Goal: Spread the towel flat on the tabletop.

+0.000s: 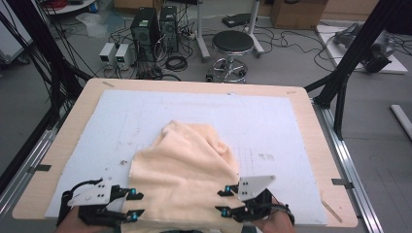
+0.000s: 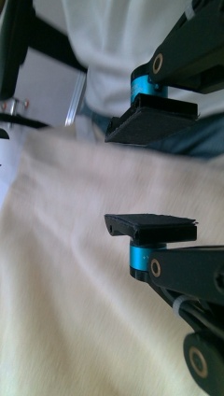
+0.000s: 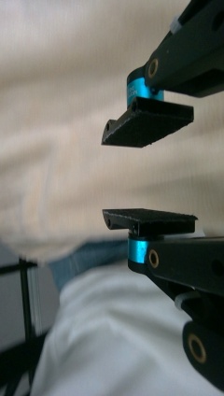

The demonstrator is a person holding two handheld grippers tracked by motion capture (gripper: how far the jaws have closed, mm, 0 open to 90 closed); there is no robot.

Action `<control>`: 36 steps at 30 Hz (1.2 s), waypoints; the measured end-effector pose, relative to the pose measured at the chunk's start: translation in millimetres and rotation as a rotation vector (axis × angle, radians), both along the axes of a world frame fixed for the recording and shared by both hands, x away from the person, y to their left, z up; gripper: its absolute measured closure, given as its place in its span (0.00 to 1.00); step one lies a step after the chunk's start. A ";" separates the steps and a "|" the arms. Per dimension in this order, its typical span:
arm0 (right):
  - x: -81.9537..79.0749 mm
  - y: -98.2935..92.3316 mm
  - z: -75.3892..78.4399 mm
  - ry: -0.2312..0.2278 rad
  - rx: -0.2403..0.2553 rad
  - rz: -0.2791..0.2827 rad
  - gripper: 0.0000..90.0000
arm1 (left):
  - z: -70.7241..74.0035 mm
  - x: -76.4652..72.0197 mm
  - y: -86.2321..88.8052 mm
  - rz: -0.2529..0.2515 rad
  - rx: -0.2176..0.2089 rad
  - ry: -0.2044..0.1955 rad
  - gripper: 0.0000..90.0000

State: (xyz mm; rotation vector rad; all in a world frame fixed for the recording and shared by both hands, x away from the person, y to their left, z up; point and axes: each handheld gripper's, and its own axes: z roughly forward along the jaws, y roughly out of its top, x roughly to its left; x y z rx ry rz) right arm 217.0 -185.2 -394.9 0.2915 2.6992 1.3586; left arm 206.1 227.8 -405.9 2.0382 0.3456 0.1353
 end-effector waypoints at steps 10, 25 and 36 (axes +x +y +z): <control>67.2 -5.9 -12.5 -0.048 -0.015 -0.178 0.60 | -13.8 61.6 -7.4 0.177 0.040 -0.022 0.56; 63.2 -7.0 -14.3 0.030 -0.045 -0.098 0.94 | -23.9 50.8 -1.8 0.088 0.142 0.088 0.93; 15.3 -12.1 -7.0 0.057 -0.048 0.031 0.78 | -11.2 0.5 10.5 -0.020 0.085 0.095 0.83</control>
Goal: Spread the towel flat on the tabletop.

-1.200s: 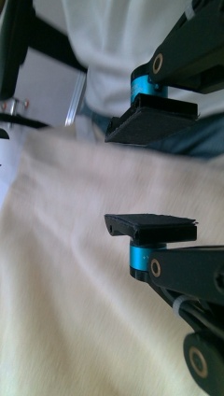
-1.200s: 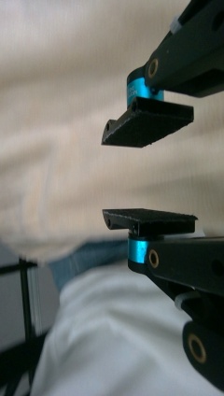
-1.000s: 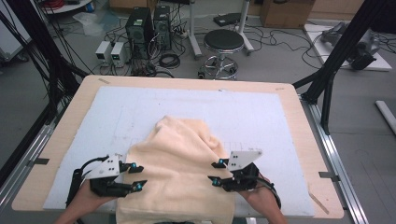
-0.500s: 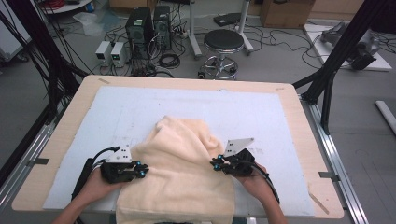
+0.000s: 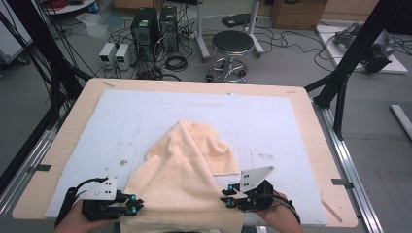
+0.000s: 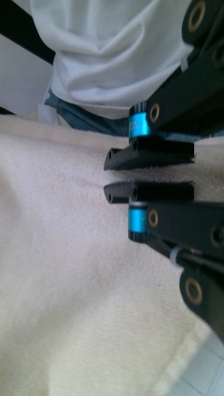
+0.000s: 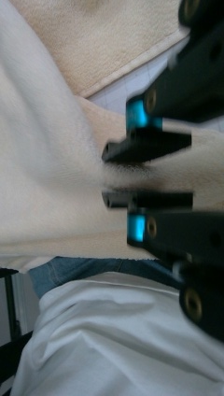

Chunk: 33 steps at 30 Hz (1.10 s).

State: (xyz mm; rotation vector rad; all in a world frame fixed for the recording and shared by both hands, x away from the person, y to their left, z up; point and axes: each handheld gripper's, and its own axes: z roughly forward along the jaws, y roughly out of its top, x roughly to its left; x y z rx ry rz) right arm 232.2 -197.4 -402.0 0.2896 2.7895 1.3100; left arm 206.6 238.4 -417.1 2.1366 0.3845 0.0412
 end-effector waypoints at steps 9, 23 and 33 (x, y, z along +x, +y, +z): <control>61.9 -8.3 22.3 -0.094 0.088 -0.241 0.67 | 23.5 62.2 -11.1 0.166 -0.130 -0.093 0.62; 119.6 10.6 -30.2 -0.006 -0.118 -0.344 0.97 | -19.3 135.2 -27.3 0.438 -0.079 0.000 0.64; 155.4 -8.8 -6.4 -0.121 -0.154 -0.537 1.00 | -14.6 130.0 -23.1 0.385 -0.065 -0.005 0.97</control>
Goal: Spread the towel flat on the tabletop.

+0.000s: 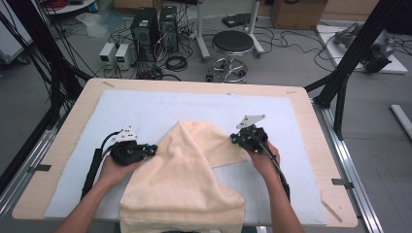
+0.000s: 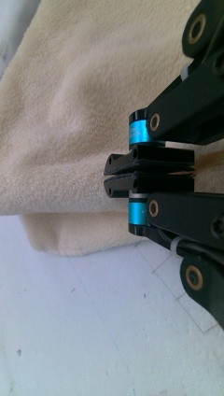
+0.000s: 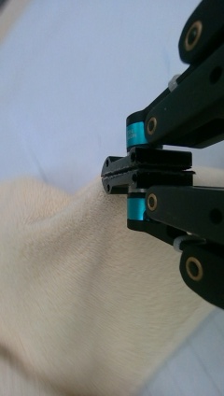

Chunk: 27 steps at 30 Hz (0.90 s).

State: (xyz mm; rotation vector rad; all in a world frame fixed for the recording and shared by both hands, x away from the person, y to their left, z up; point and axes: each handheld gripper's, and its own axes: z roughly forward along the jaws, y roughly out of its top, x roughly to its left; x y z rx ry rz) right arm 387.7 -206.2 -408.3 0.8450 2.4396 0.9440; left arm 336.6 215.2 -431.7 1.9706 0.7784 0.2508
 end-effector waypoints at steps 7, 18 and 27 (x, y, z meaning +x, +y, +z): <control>6.2 -21.1 4.2 0.006 0.134 -0.046 0.82 | 4.4 -7.9 -2.3 -0.058 0.011 -0.019 0.95; -49.3 48.8 -17.6 0.082 0.094 0.326 0.66 | 2.3 -8.3 -5.1 -0.055 0.019 -0.001 0.64; -53.9 57.0 -32.7 0.075 0.081 0.300 0.96 | -5.2 -6.3 -9.0 -0.061 0.088 0.011 0.66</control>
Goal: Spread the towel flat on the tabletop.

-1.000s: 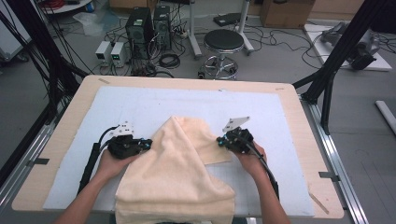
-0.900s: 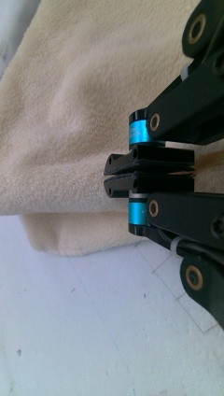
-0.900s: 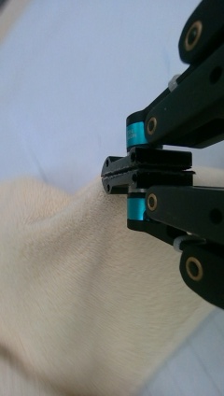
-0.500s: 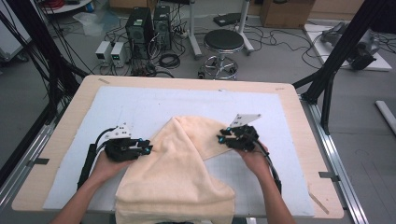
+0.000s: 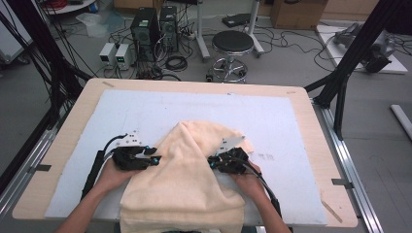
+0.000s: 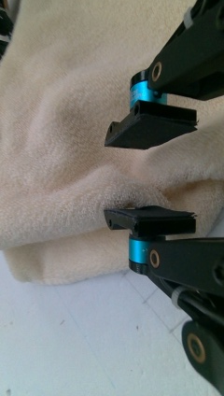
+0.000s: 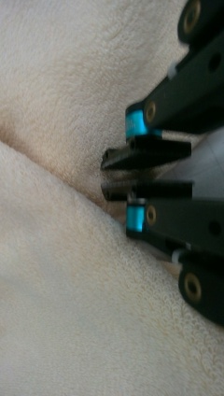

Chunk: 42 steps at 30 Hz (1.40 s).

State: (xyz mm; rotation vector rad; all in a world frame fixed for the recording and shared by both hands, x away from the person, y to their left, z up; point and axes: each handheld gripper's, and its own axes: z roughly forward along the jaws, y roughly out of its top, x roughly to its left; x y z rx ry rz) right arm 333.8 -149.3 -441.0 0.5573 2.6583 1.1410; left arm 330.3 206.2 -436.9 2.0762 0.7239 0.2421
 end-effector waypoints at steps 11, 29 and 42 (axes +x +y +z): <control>0.7 -42.4 25.9 -0.036 -0.009 -0.071 0.98 | 1.2 -3.4 5.1 0.003 0.009 -0.013 0.90; 11.3 -80.6 46.7 -0.026 0.073 -0.121 0.72 | 7.7 -7.4 12.6 -0.014 -0.095 -0.015 0.74; 2.3 -18.8 21.9 0.019 0.053 0.074 0.64 | 3.7 -6.6 13.7 -0.037 -0.056 0.027 0.58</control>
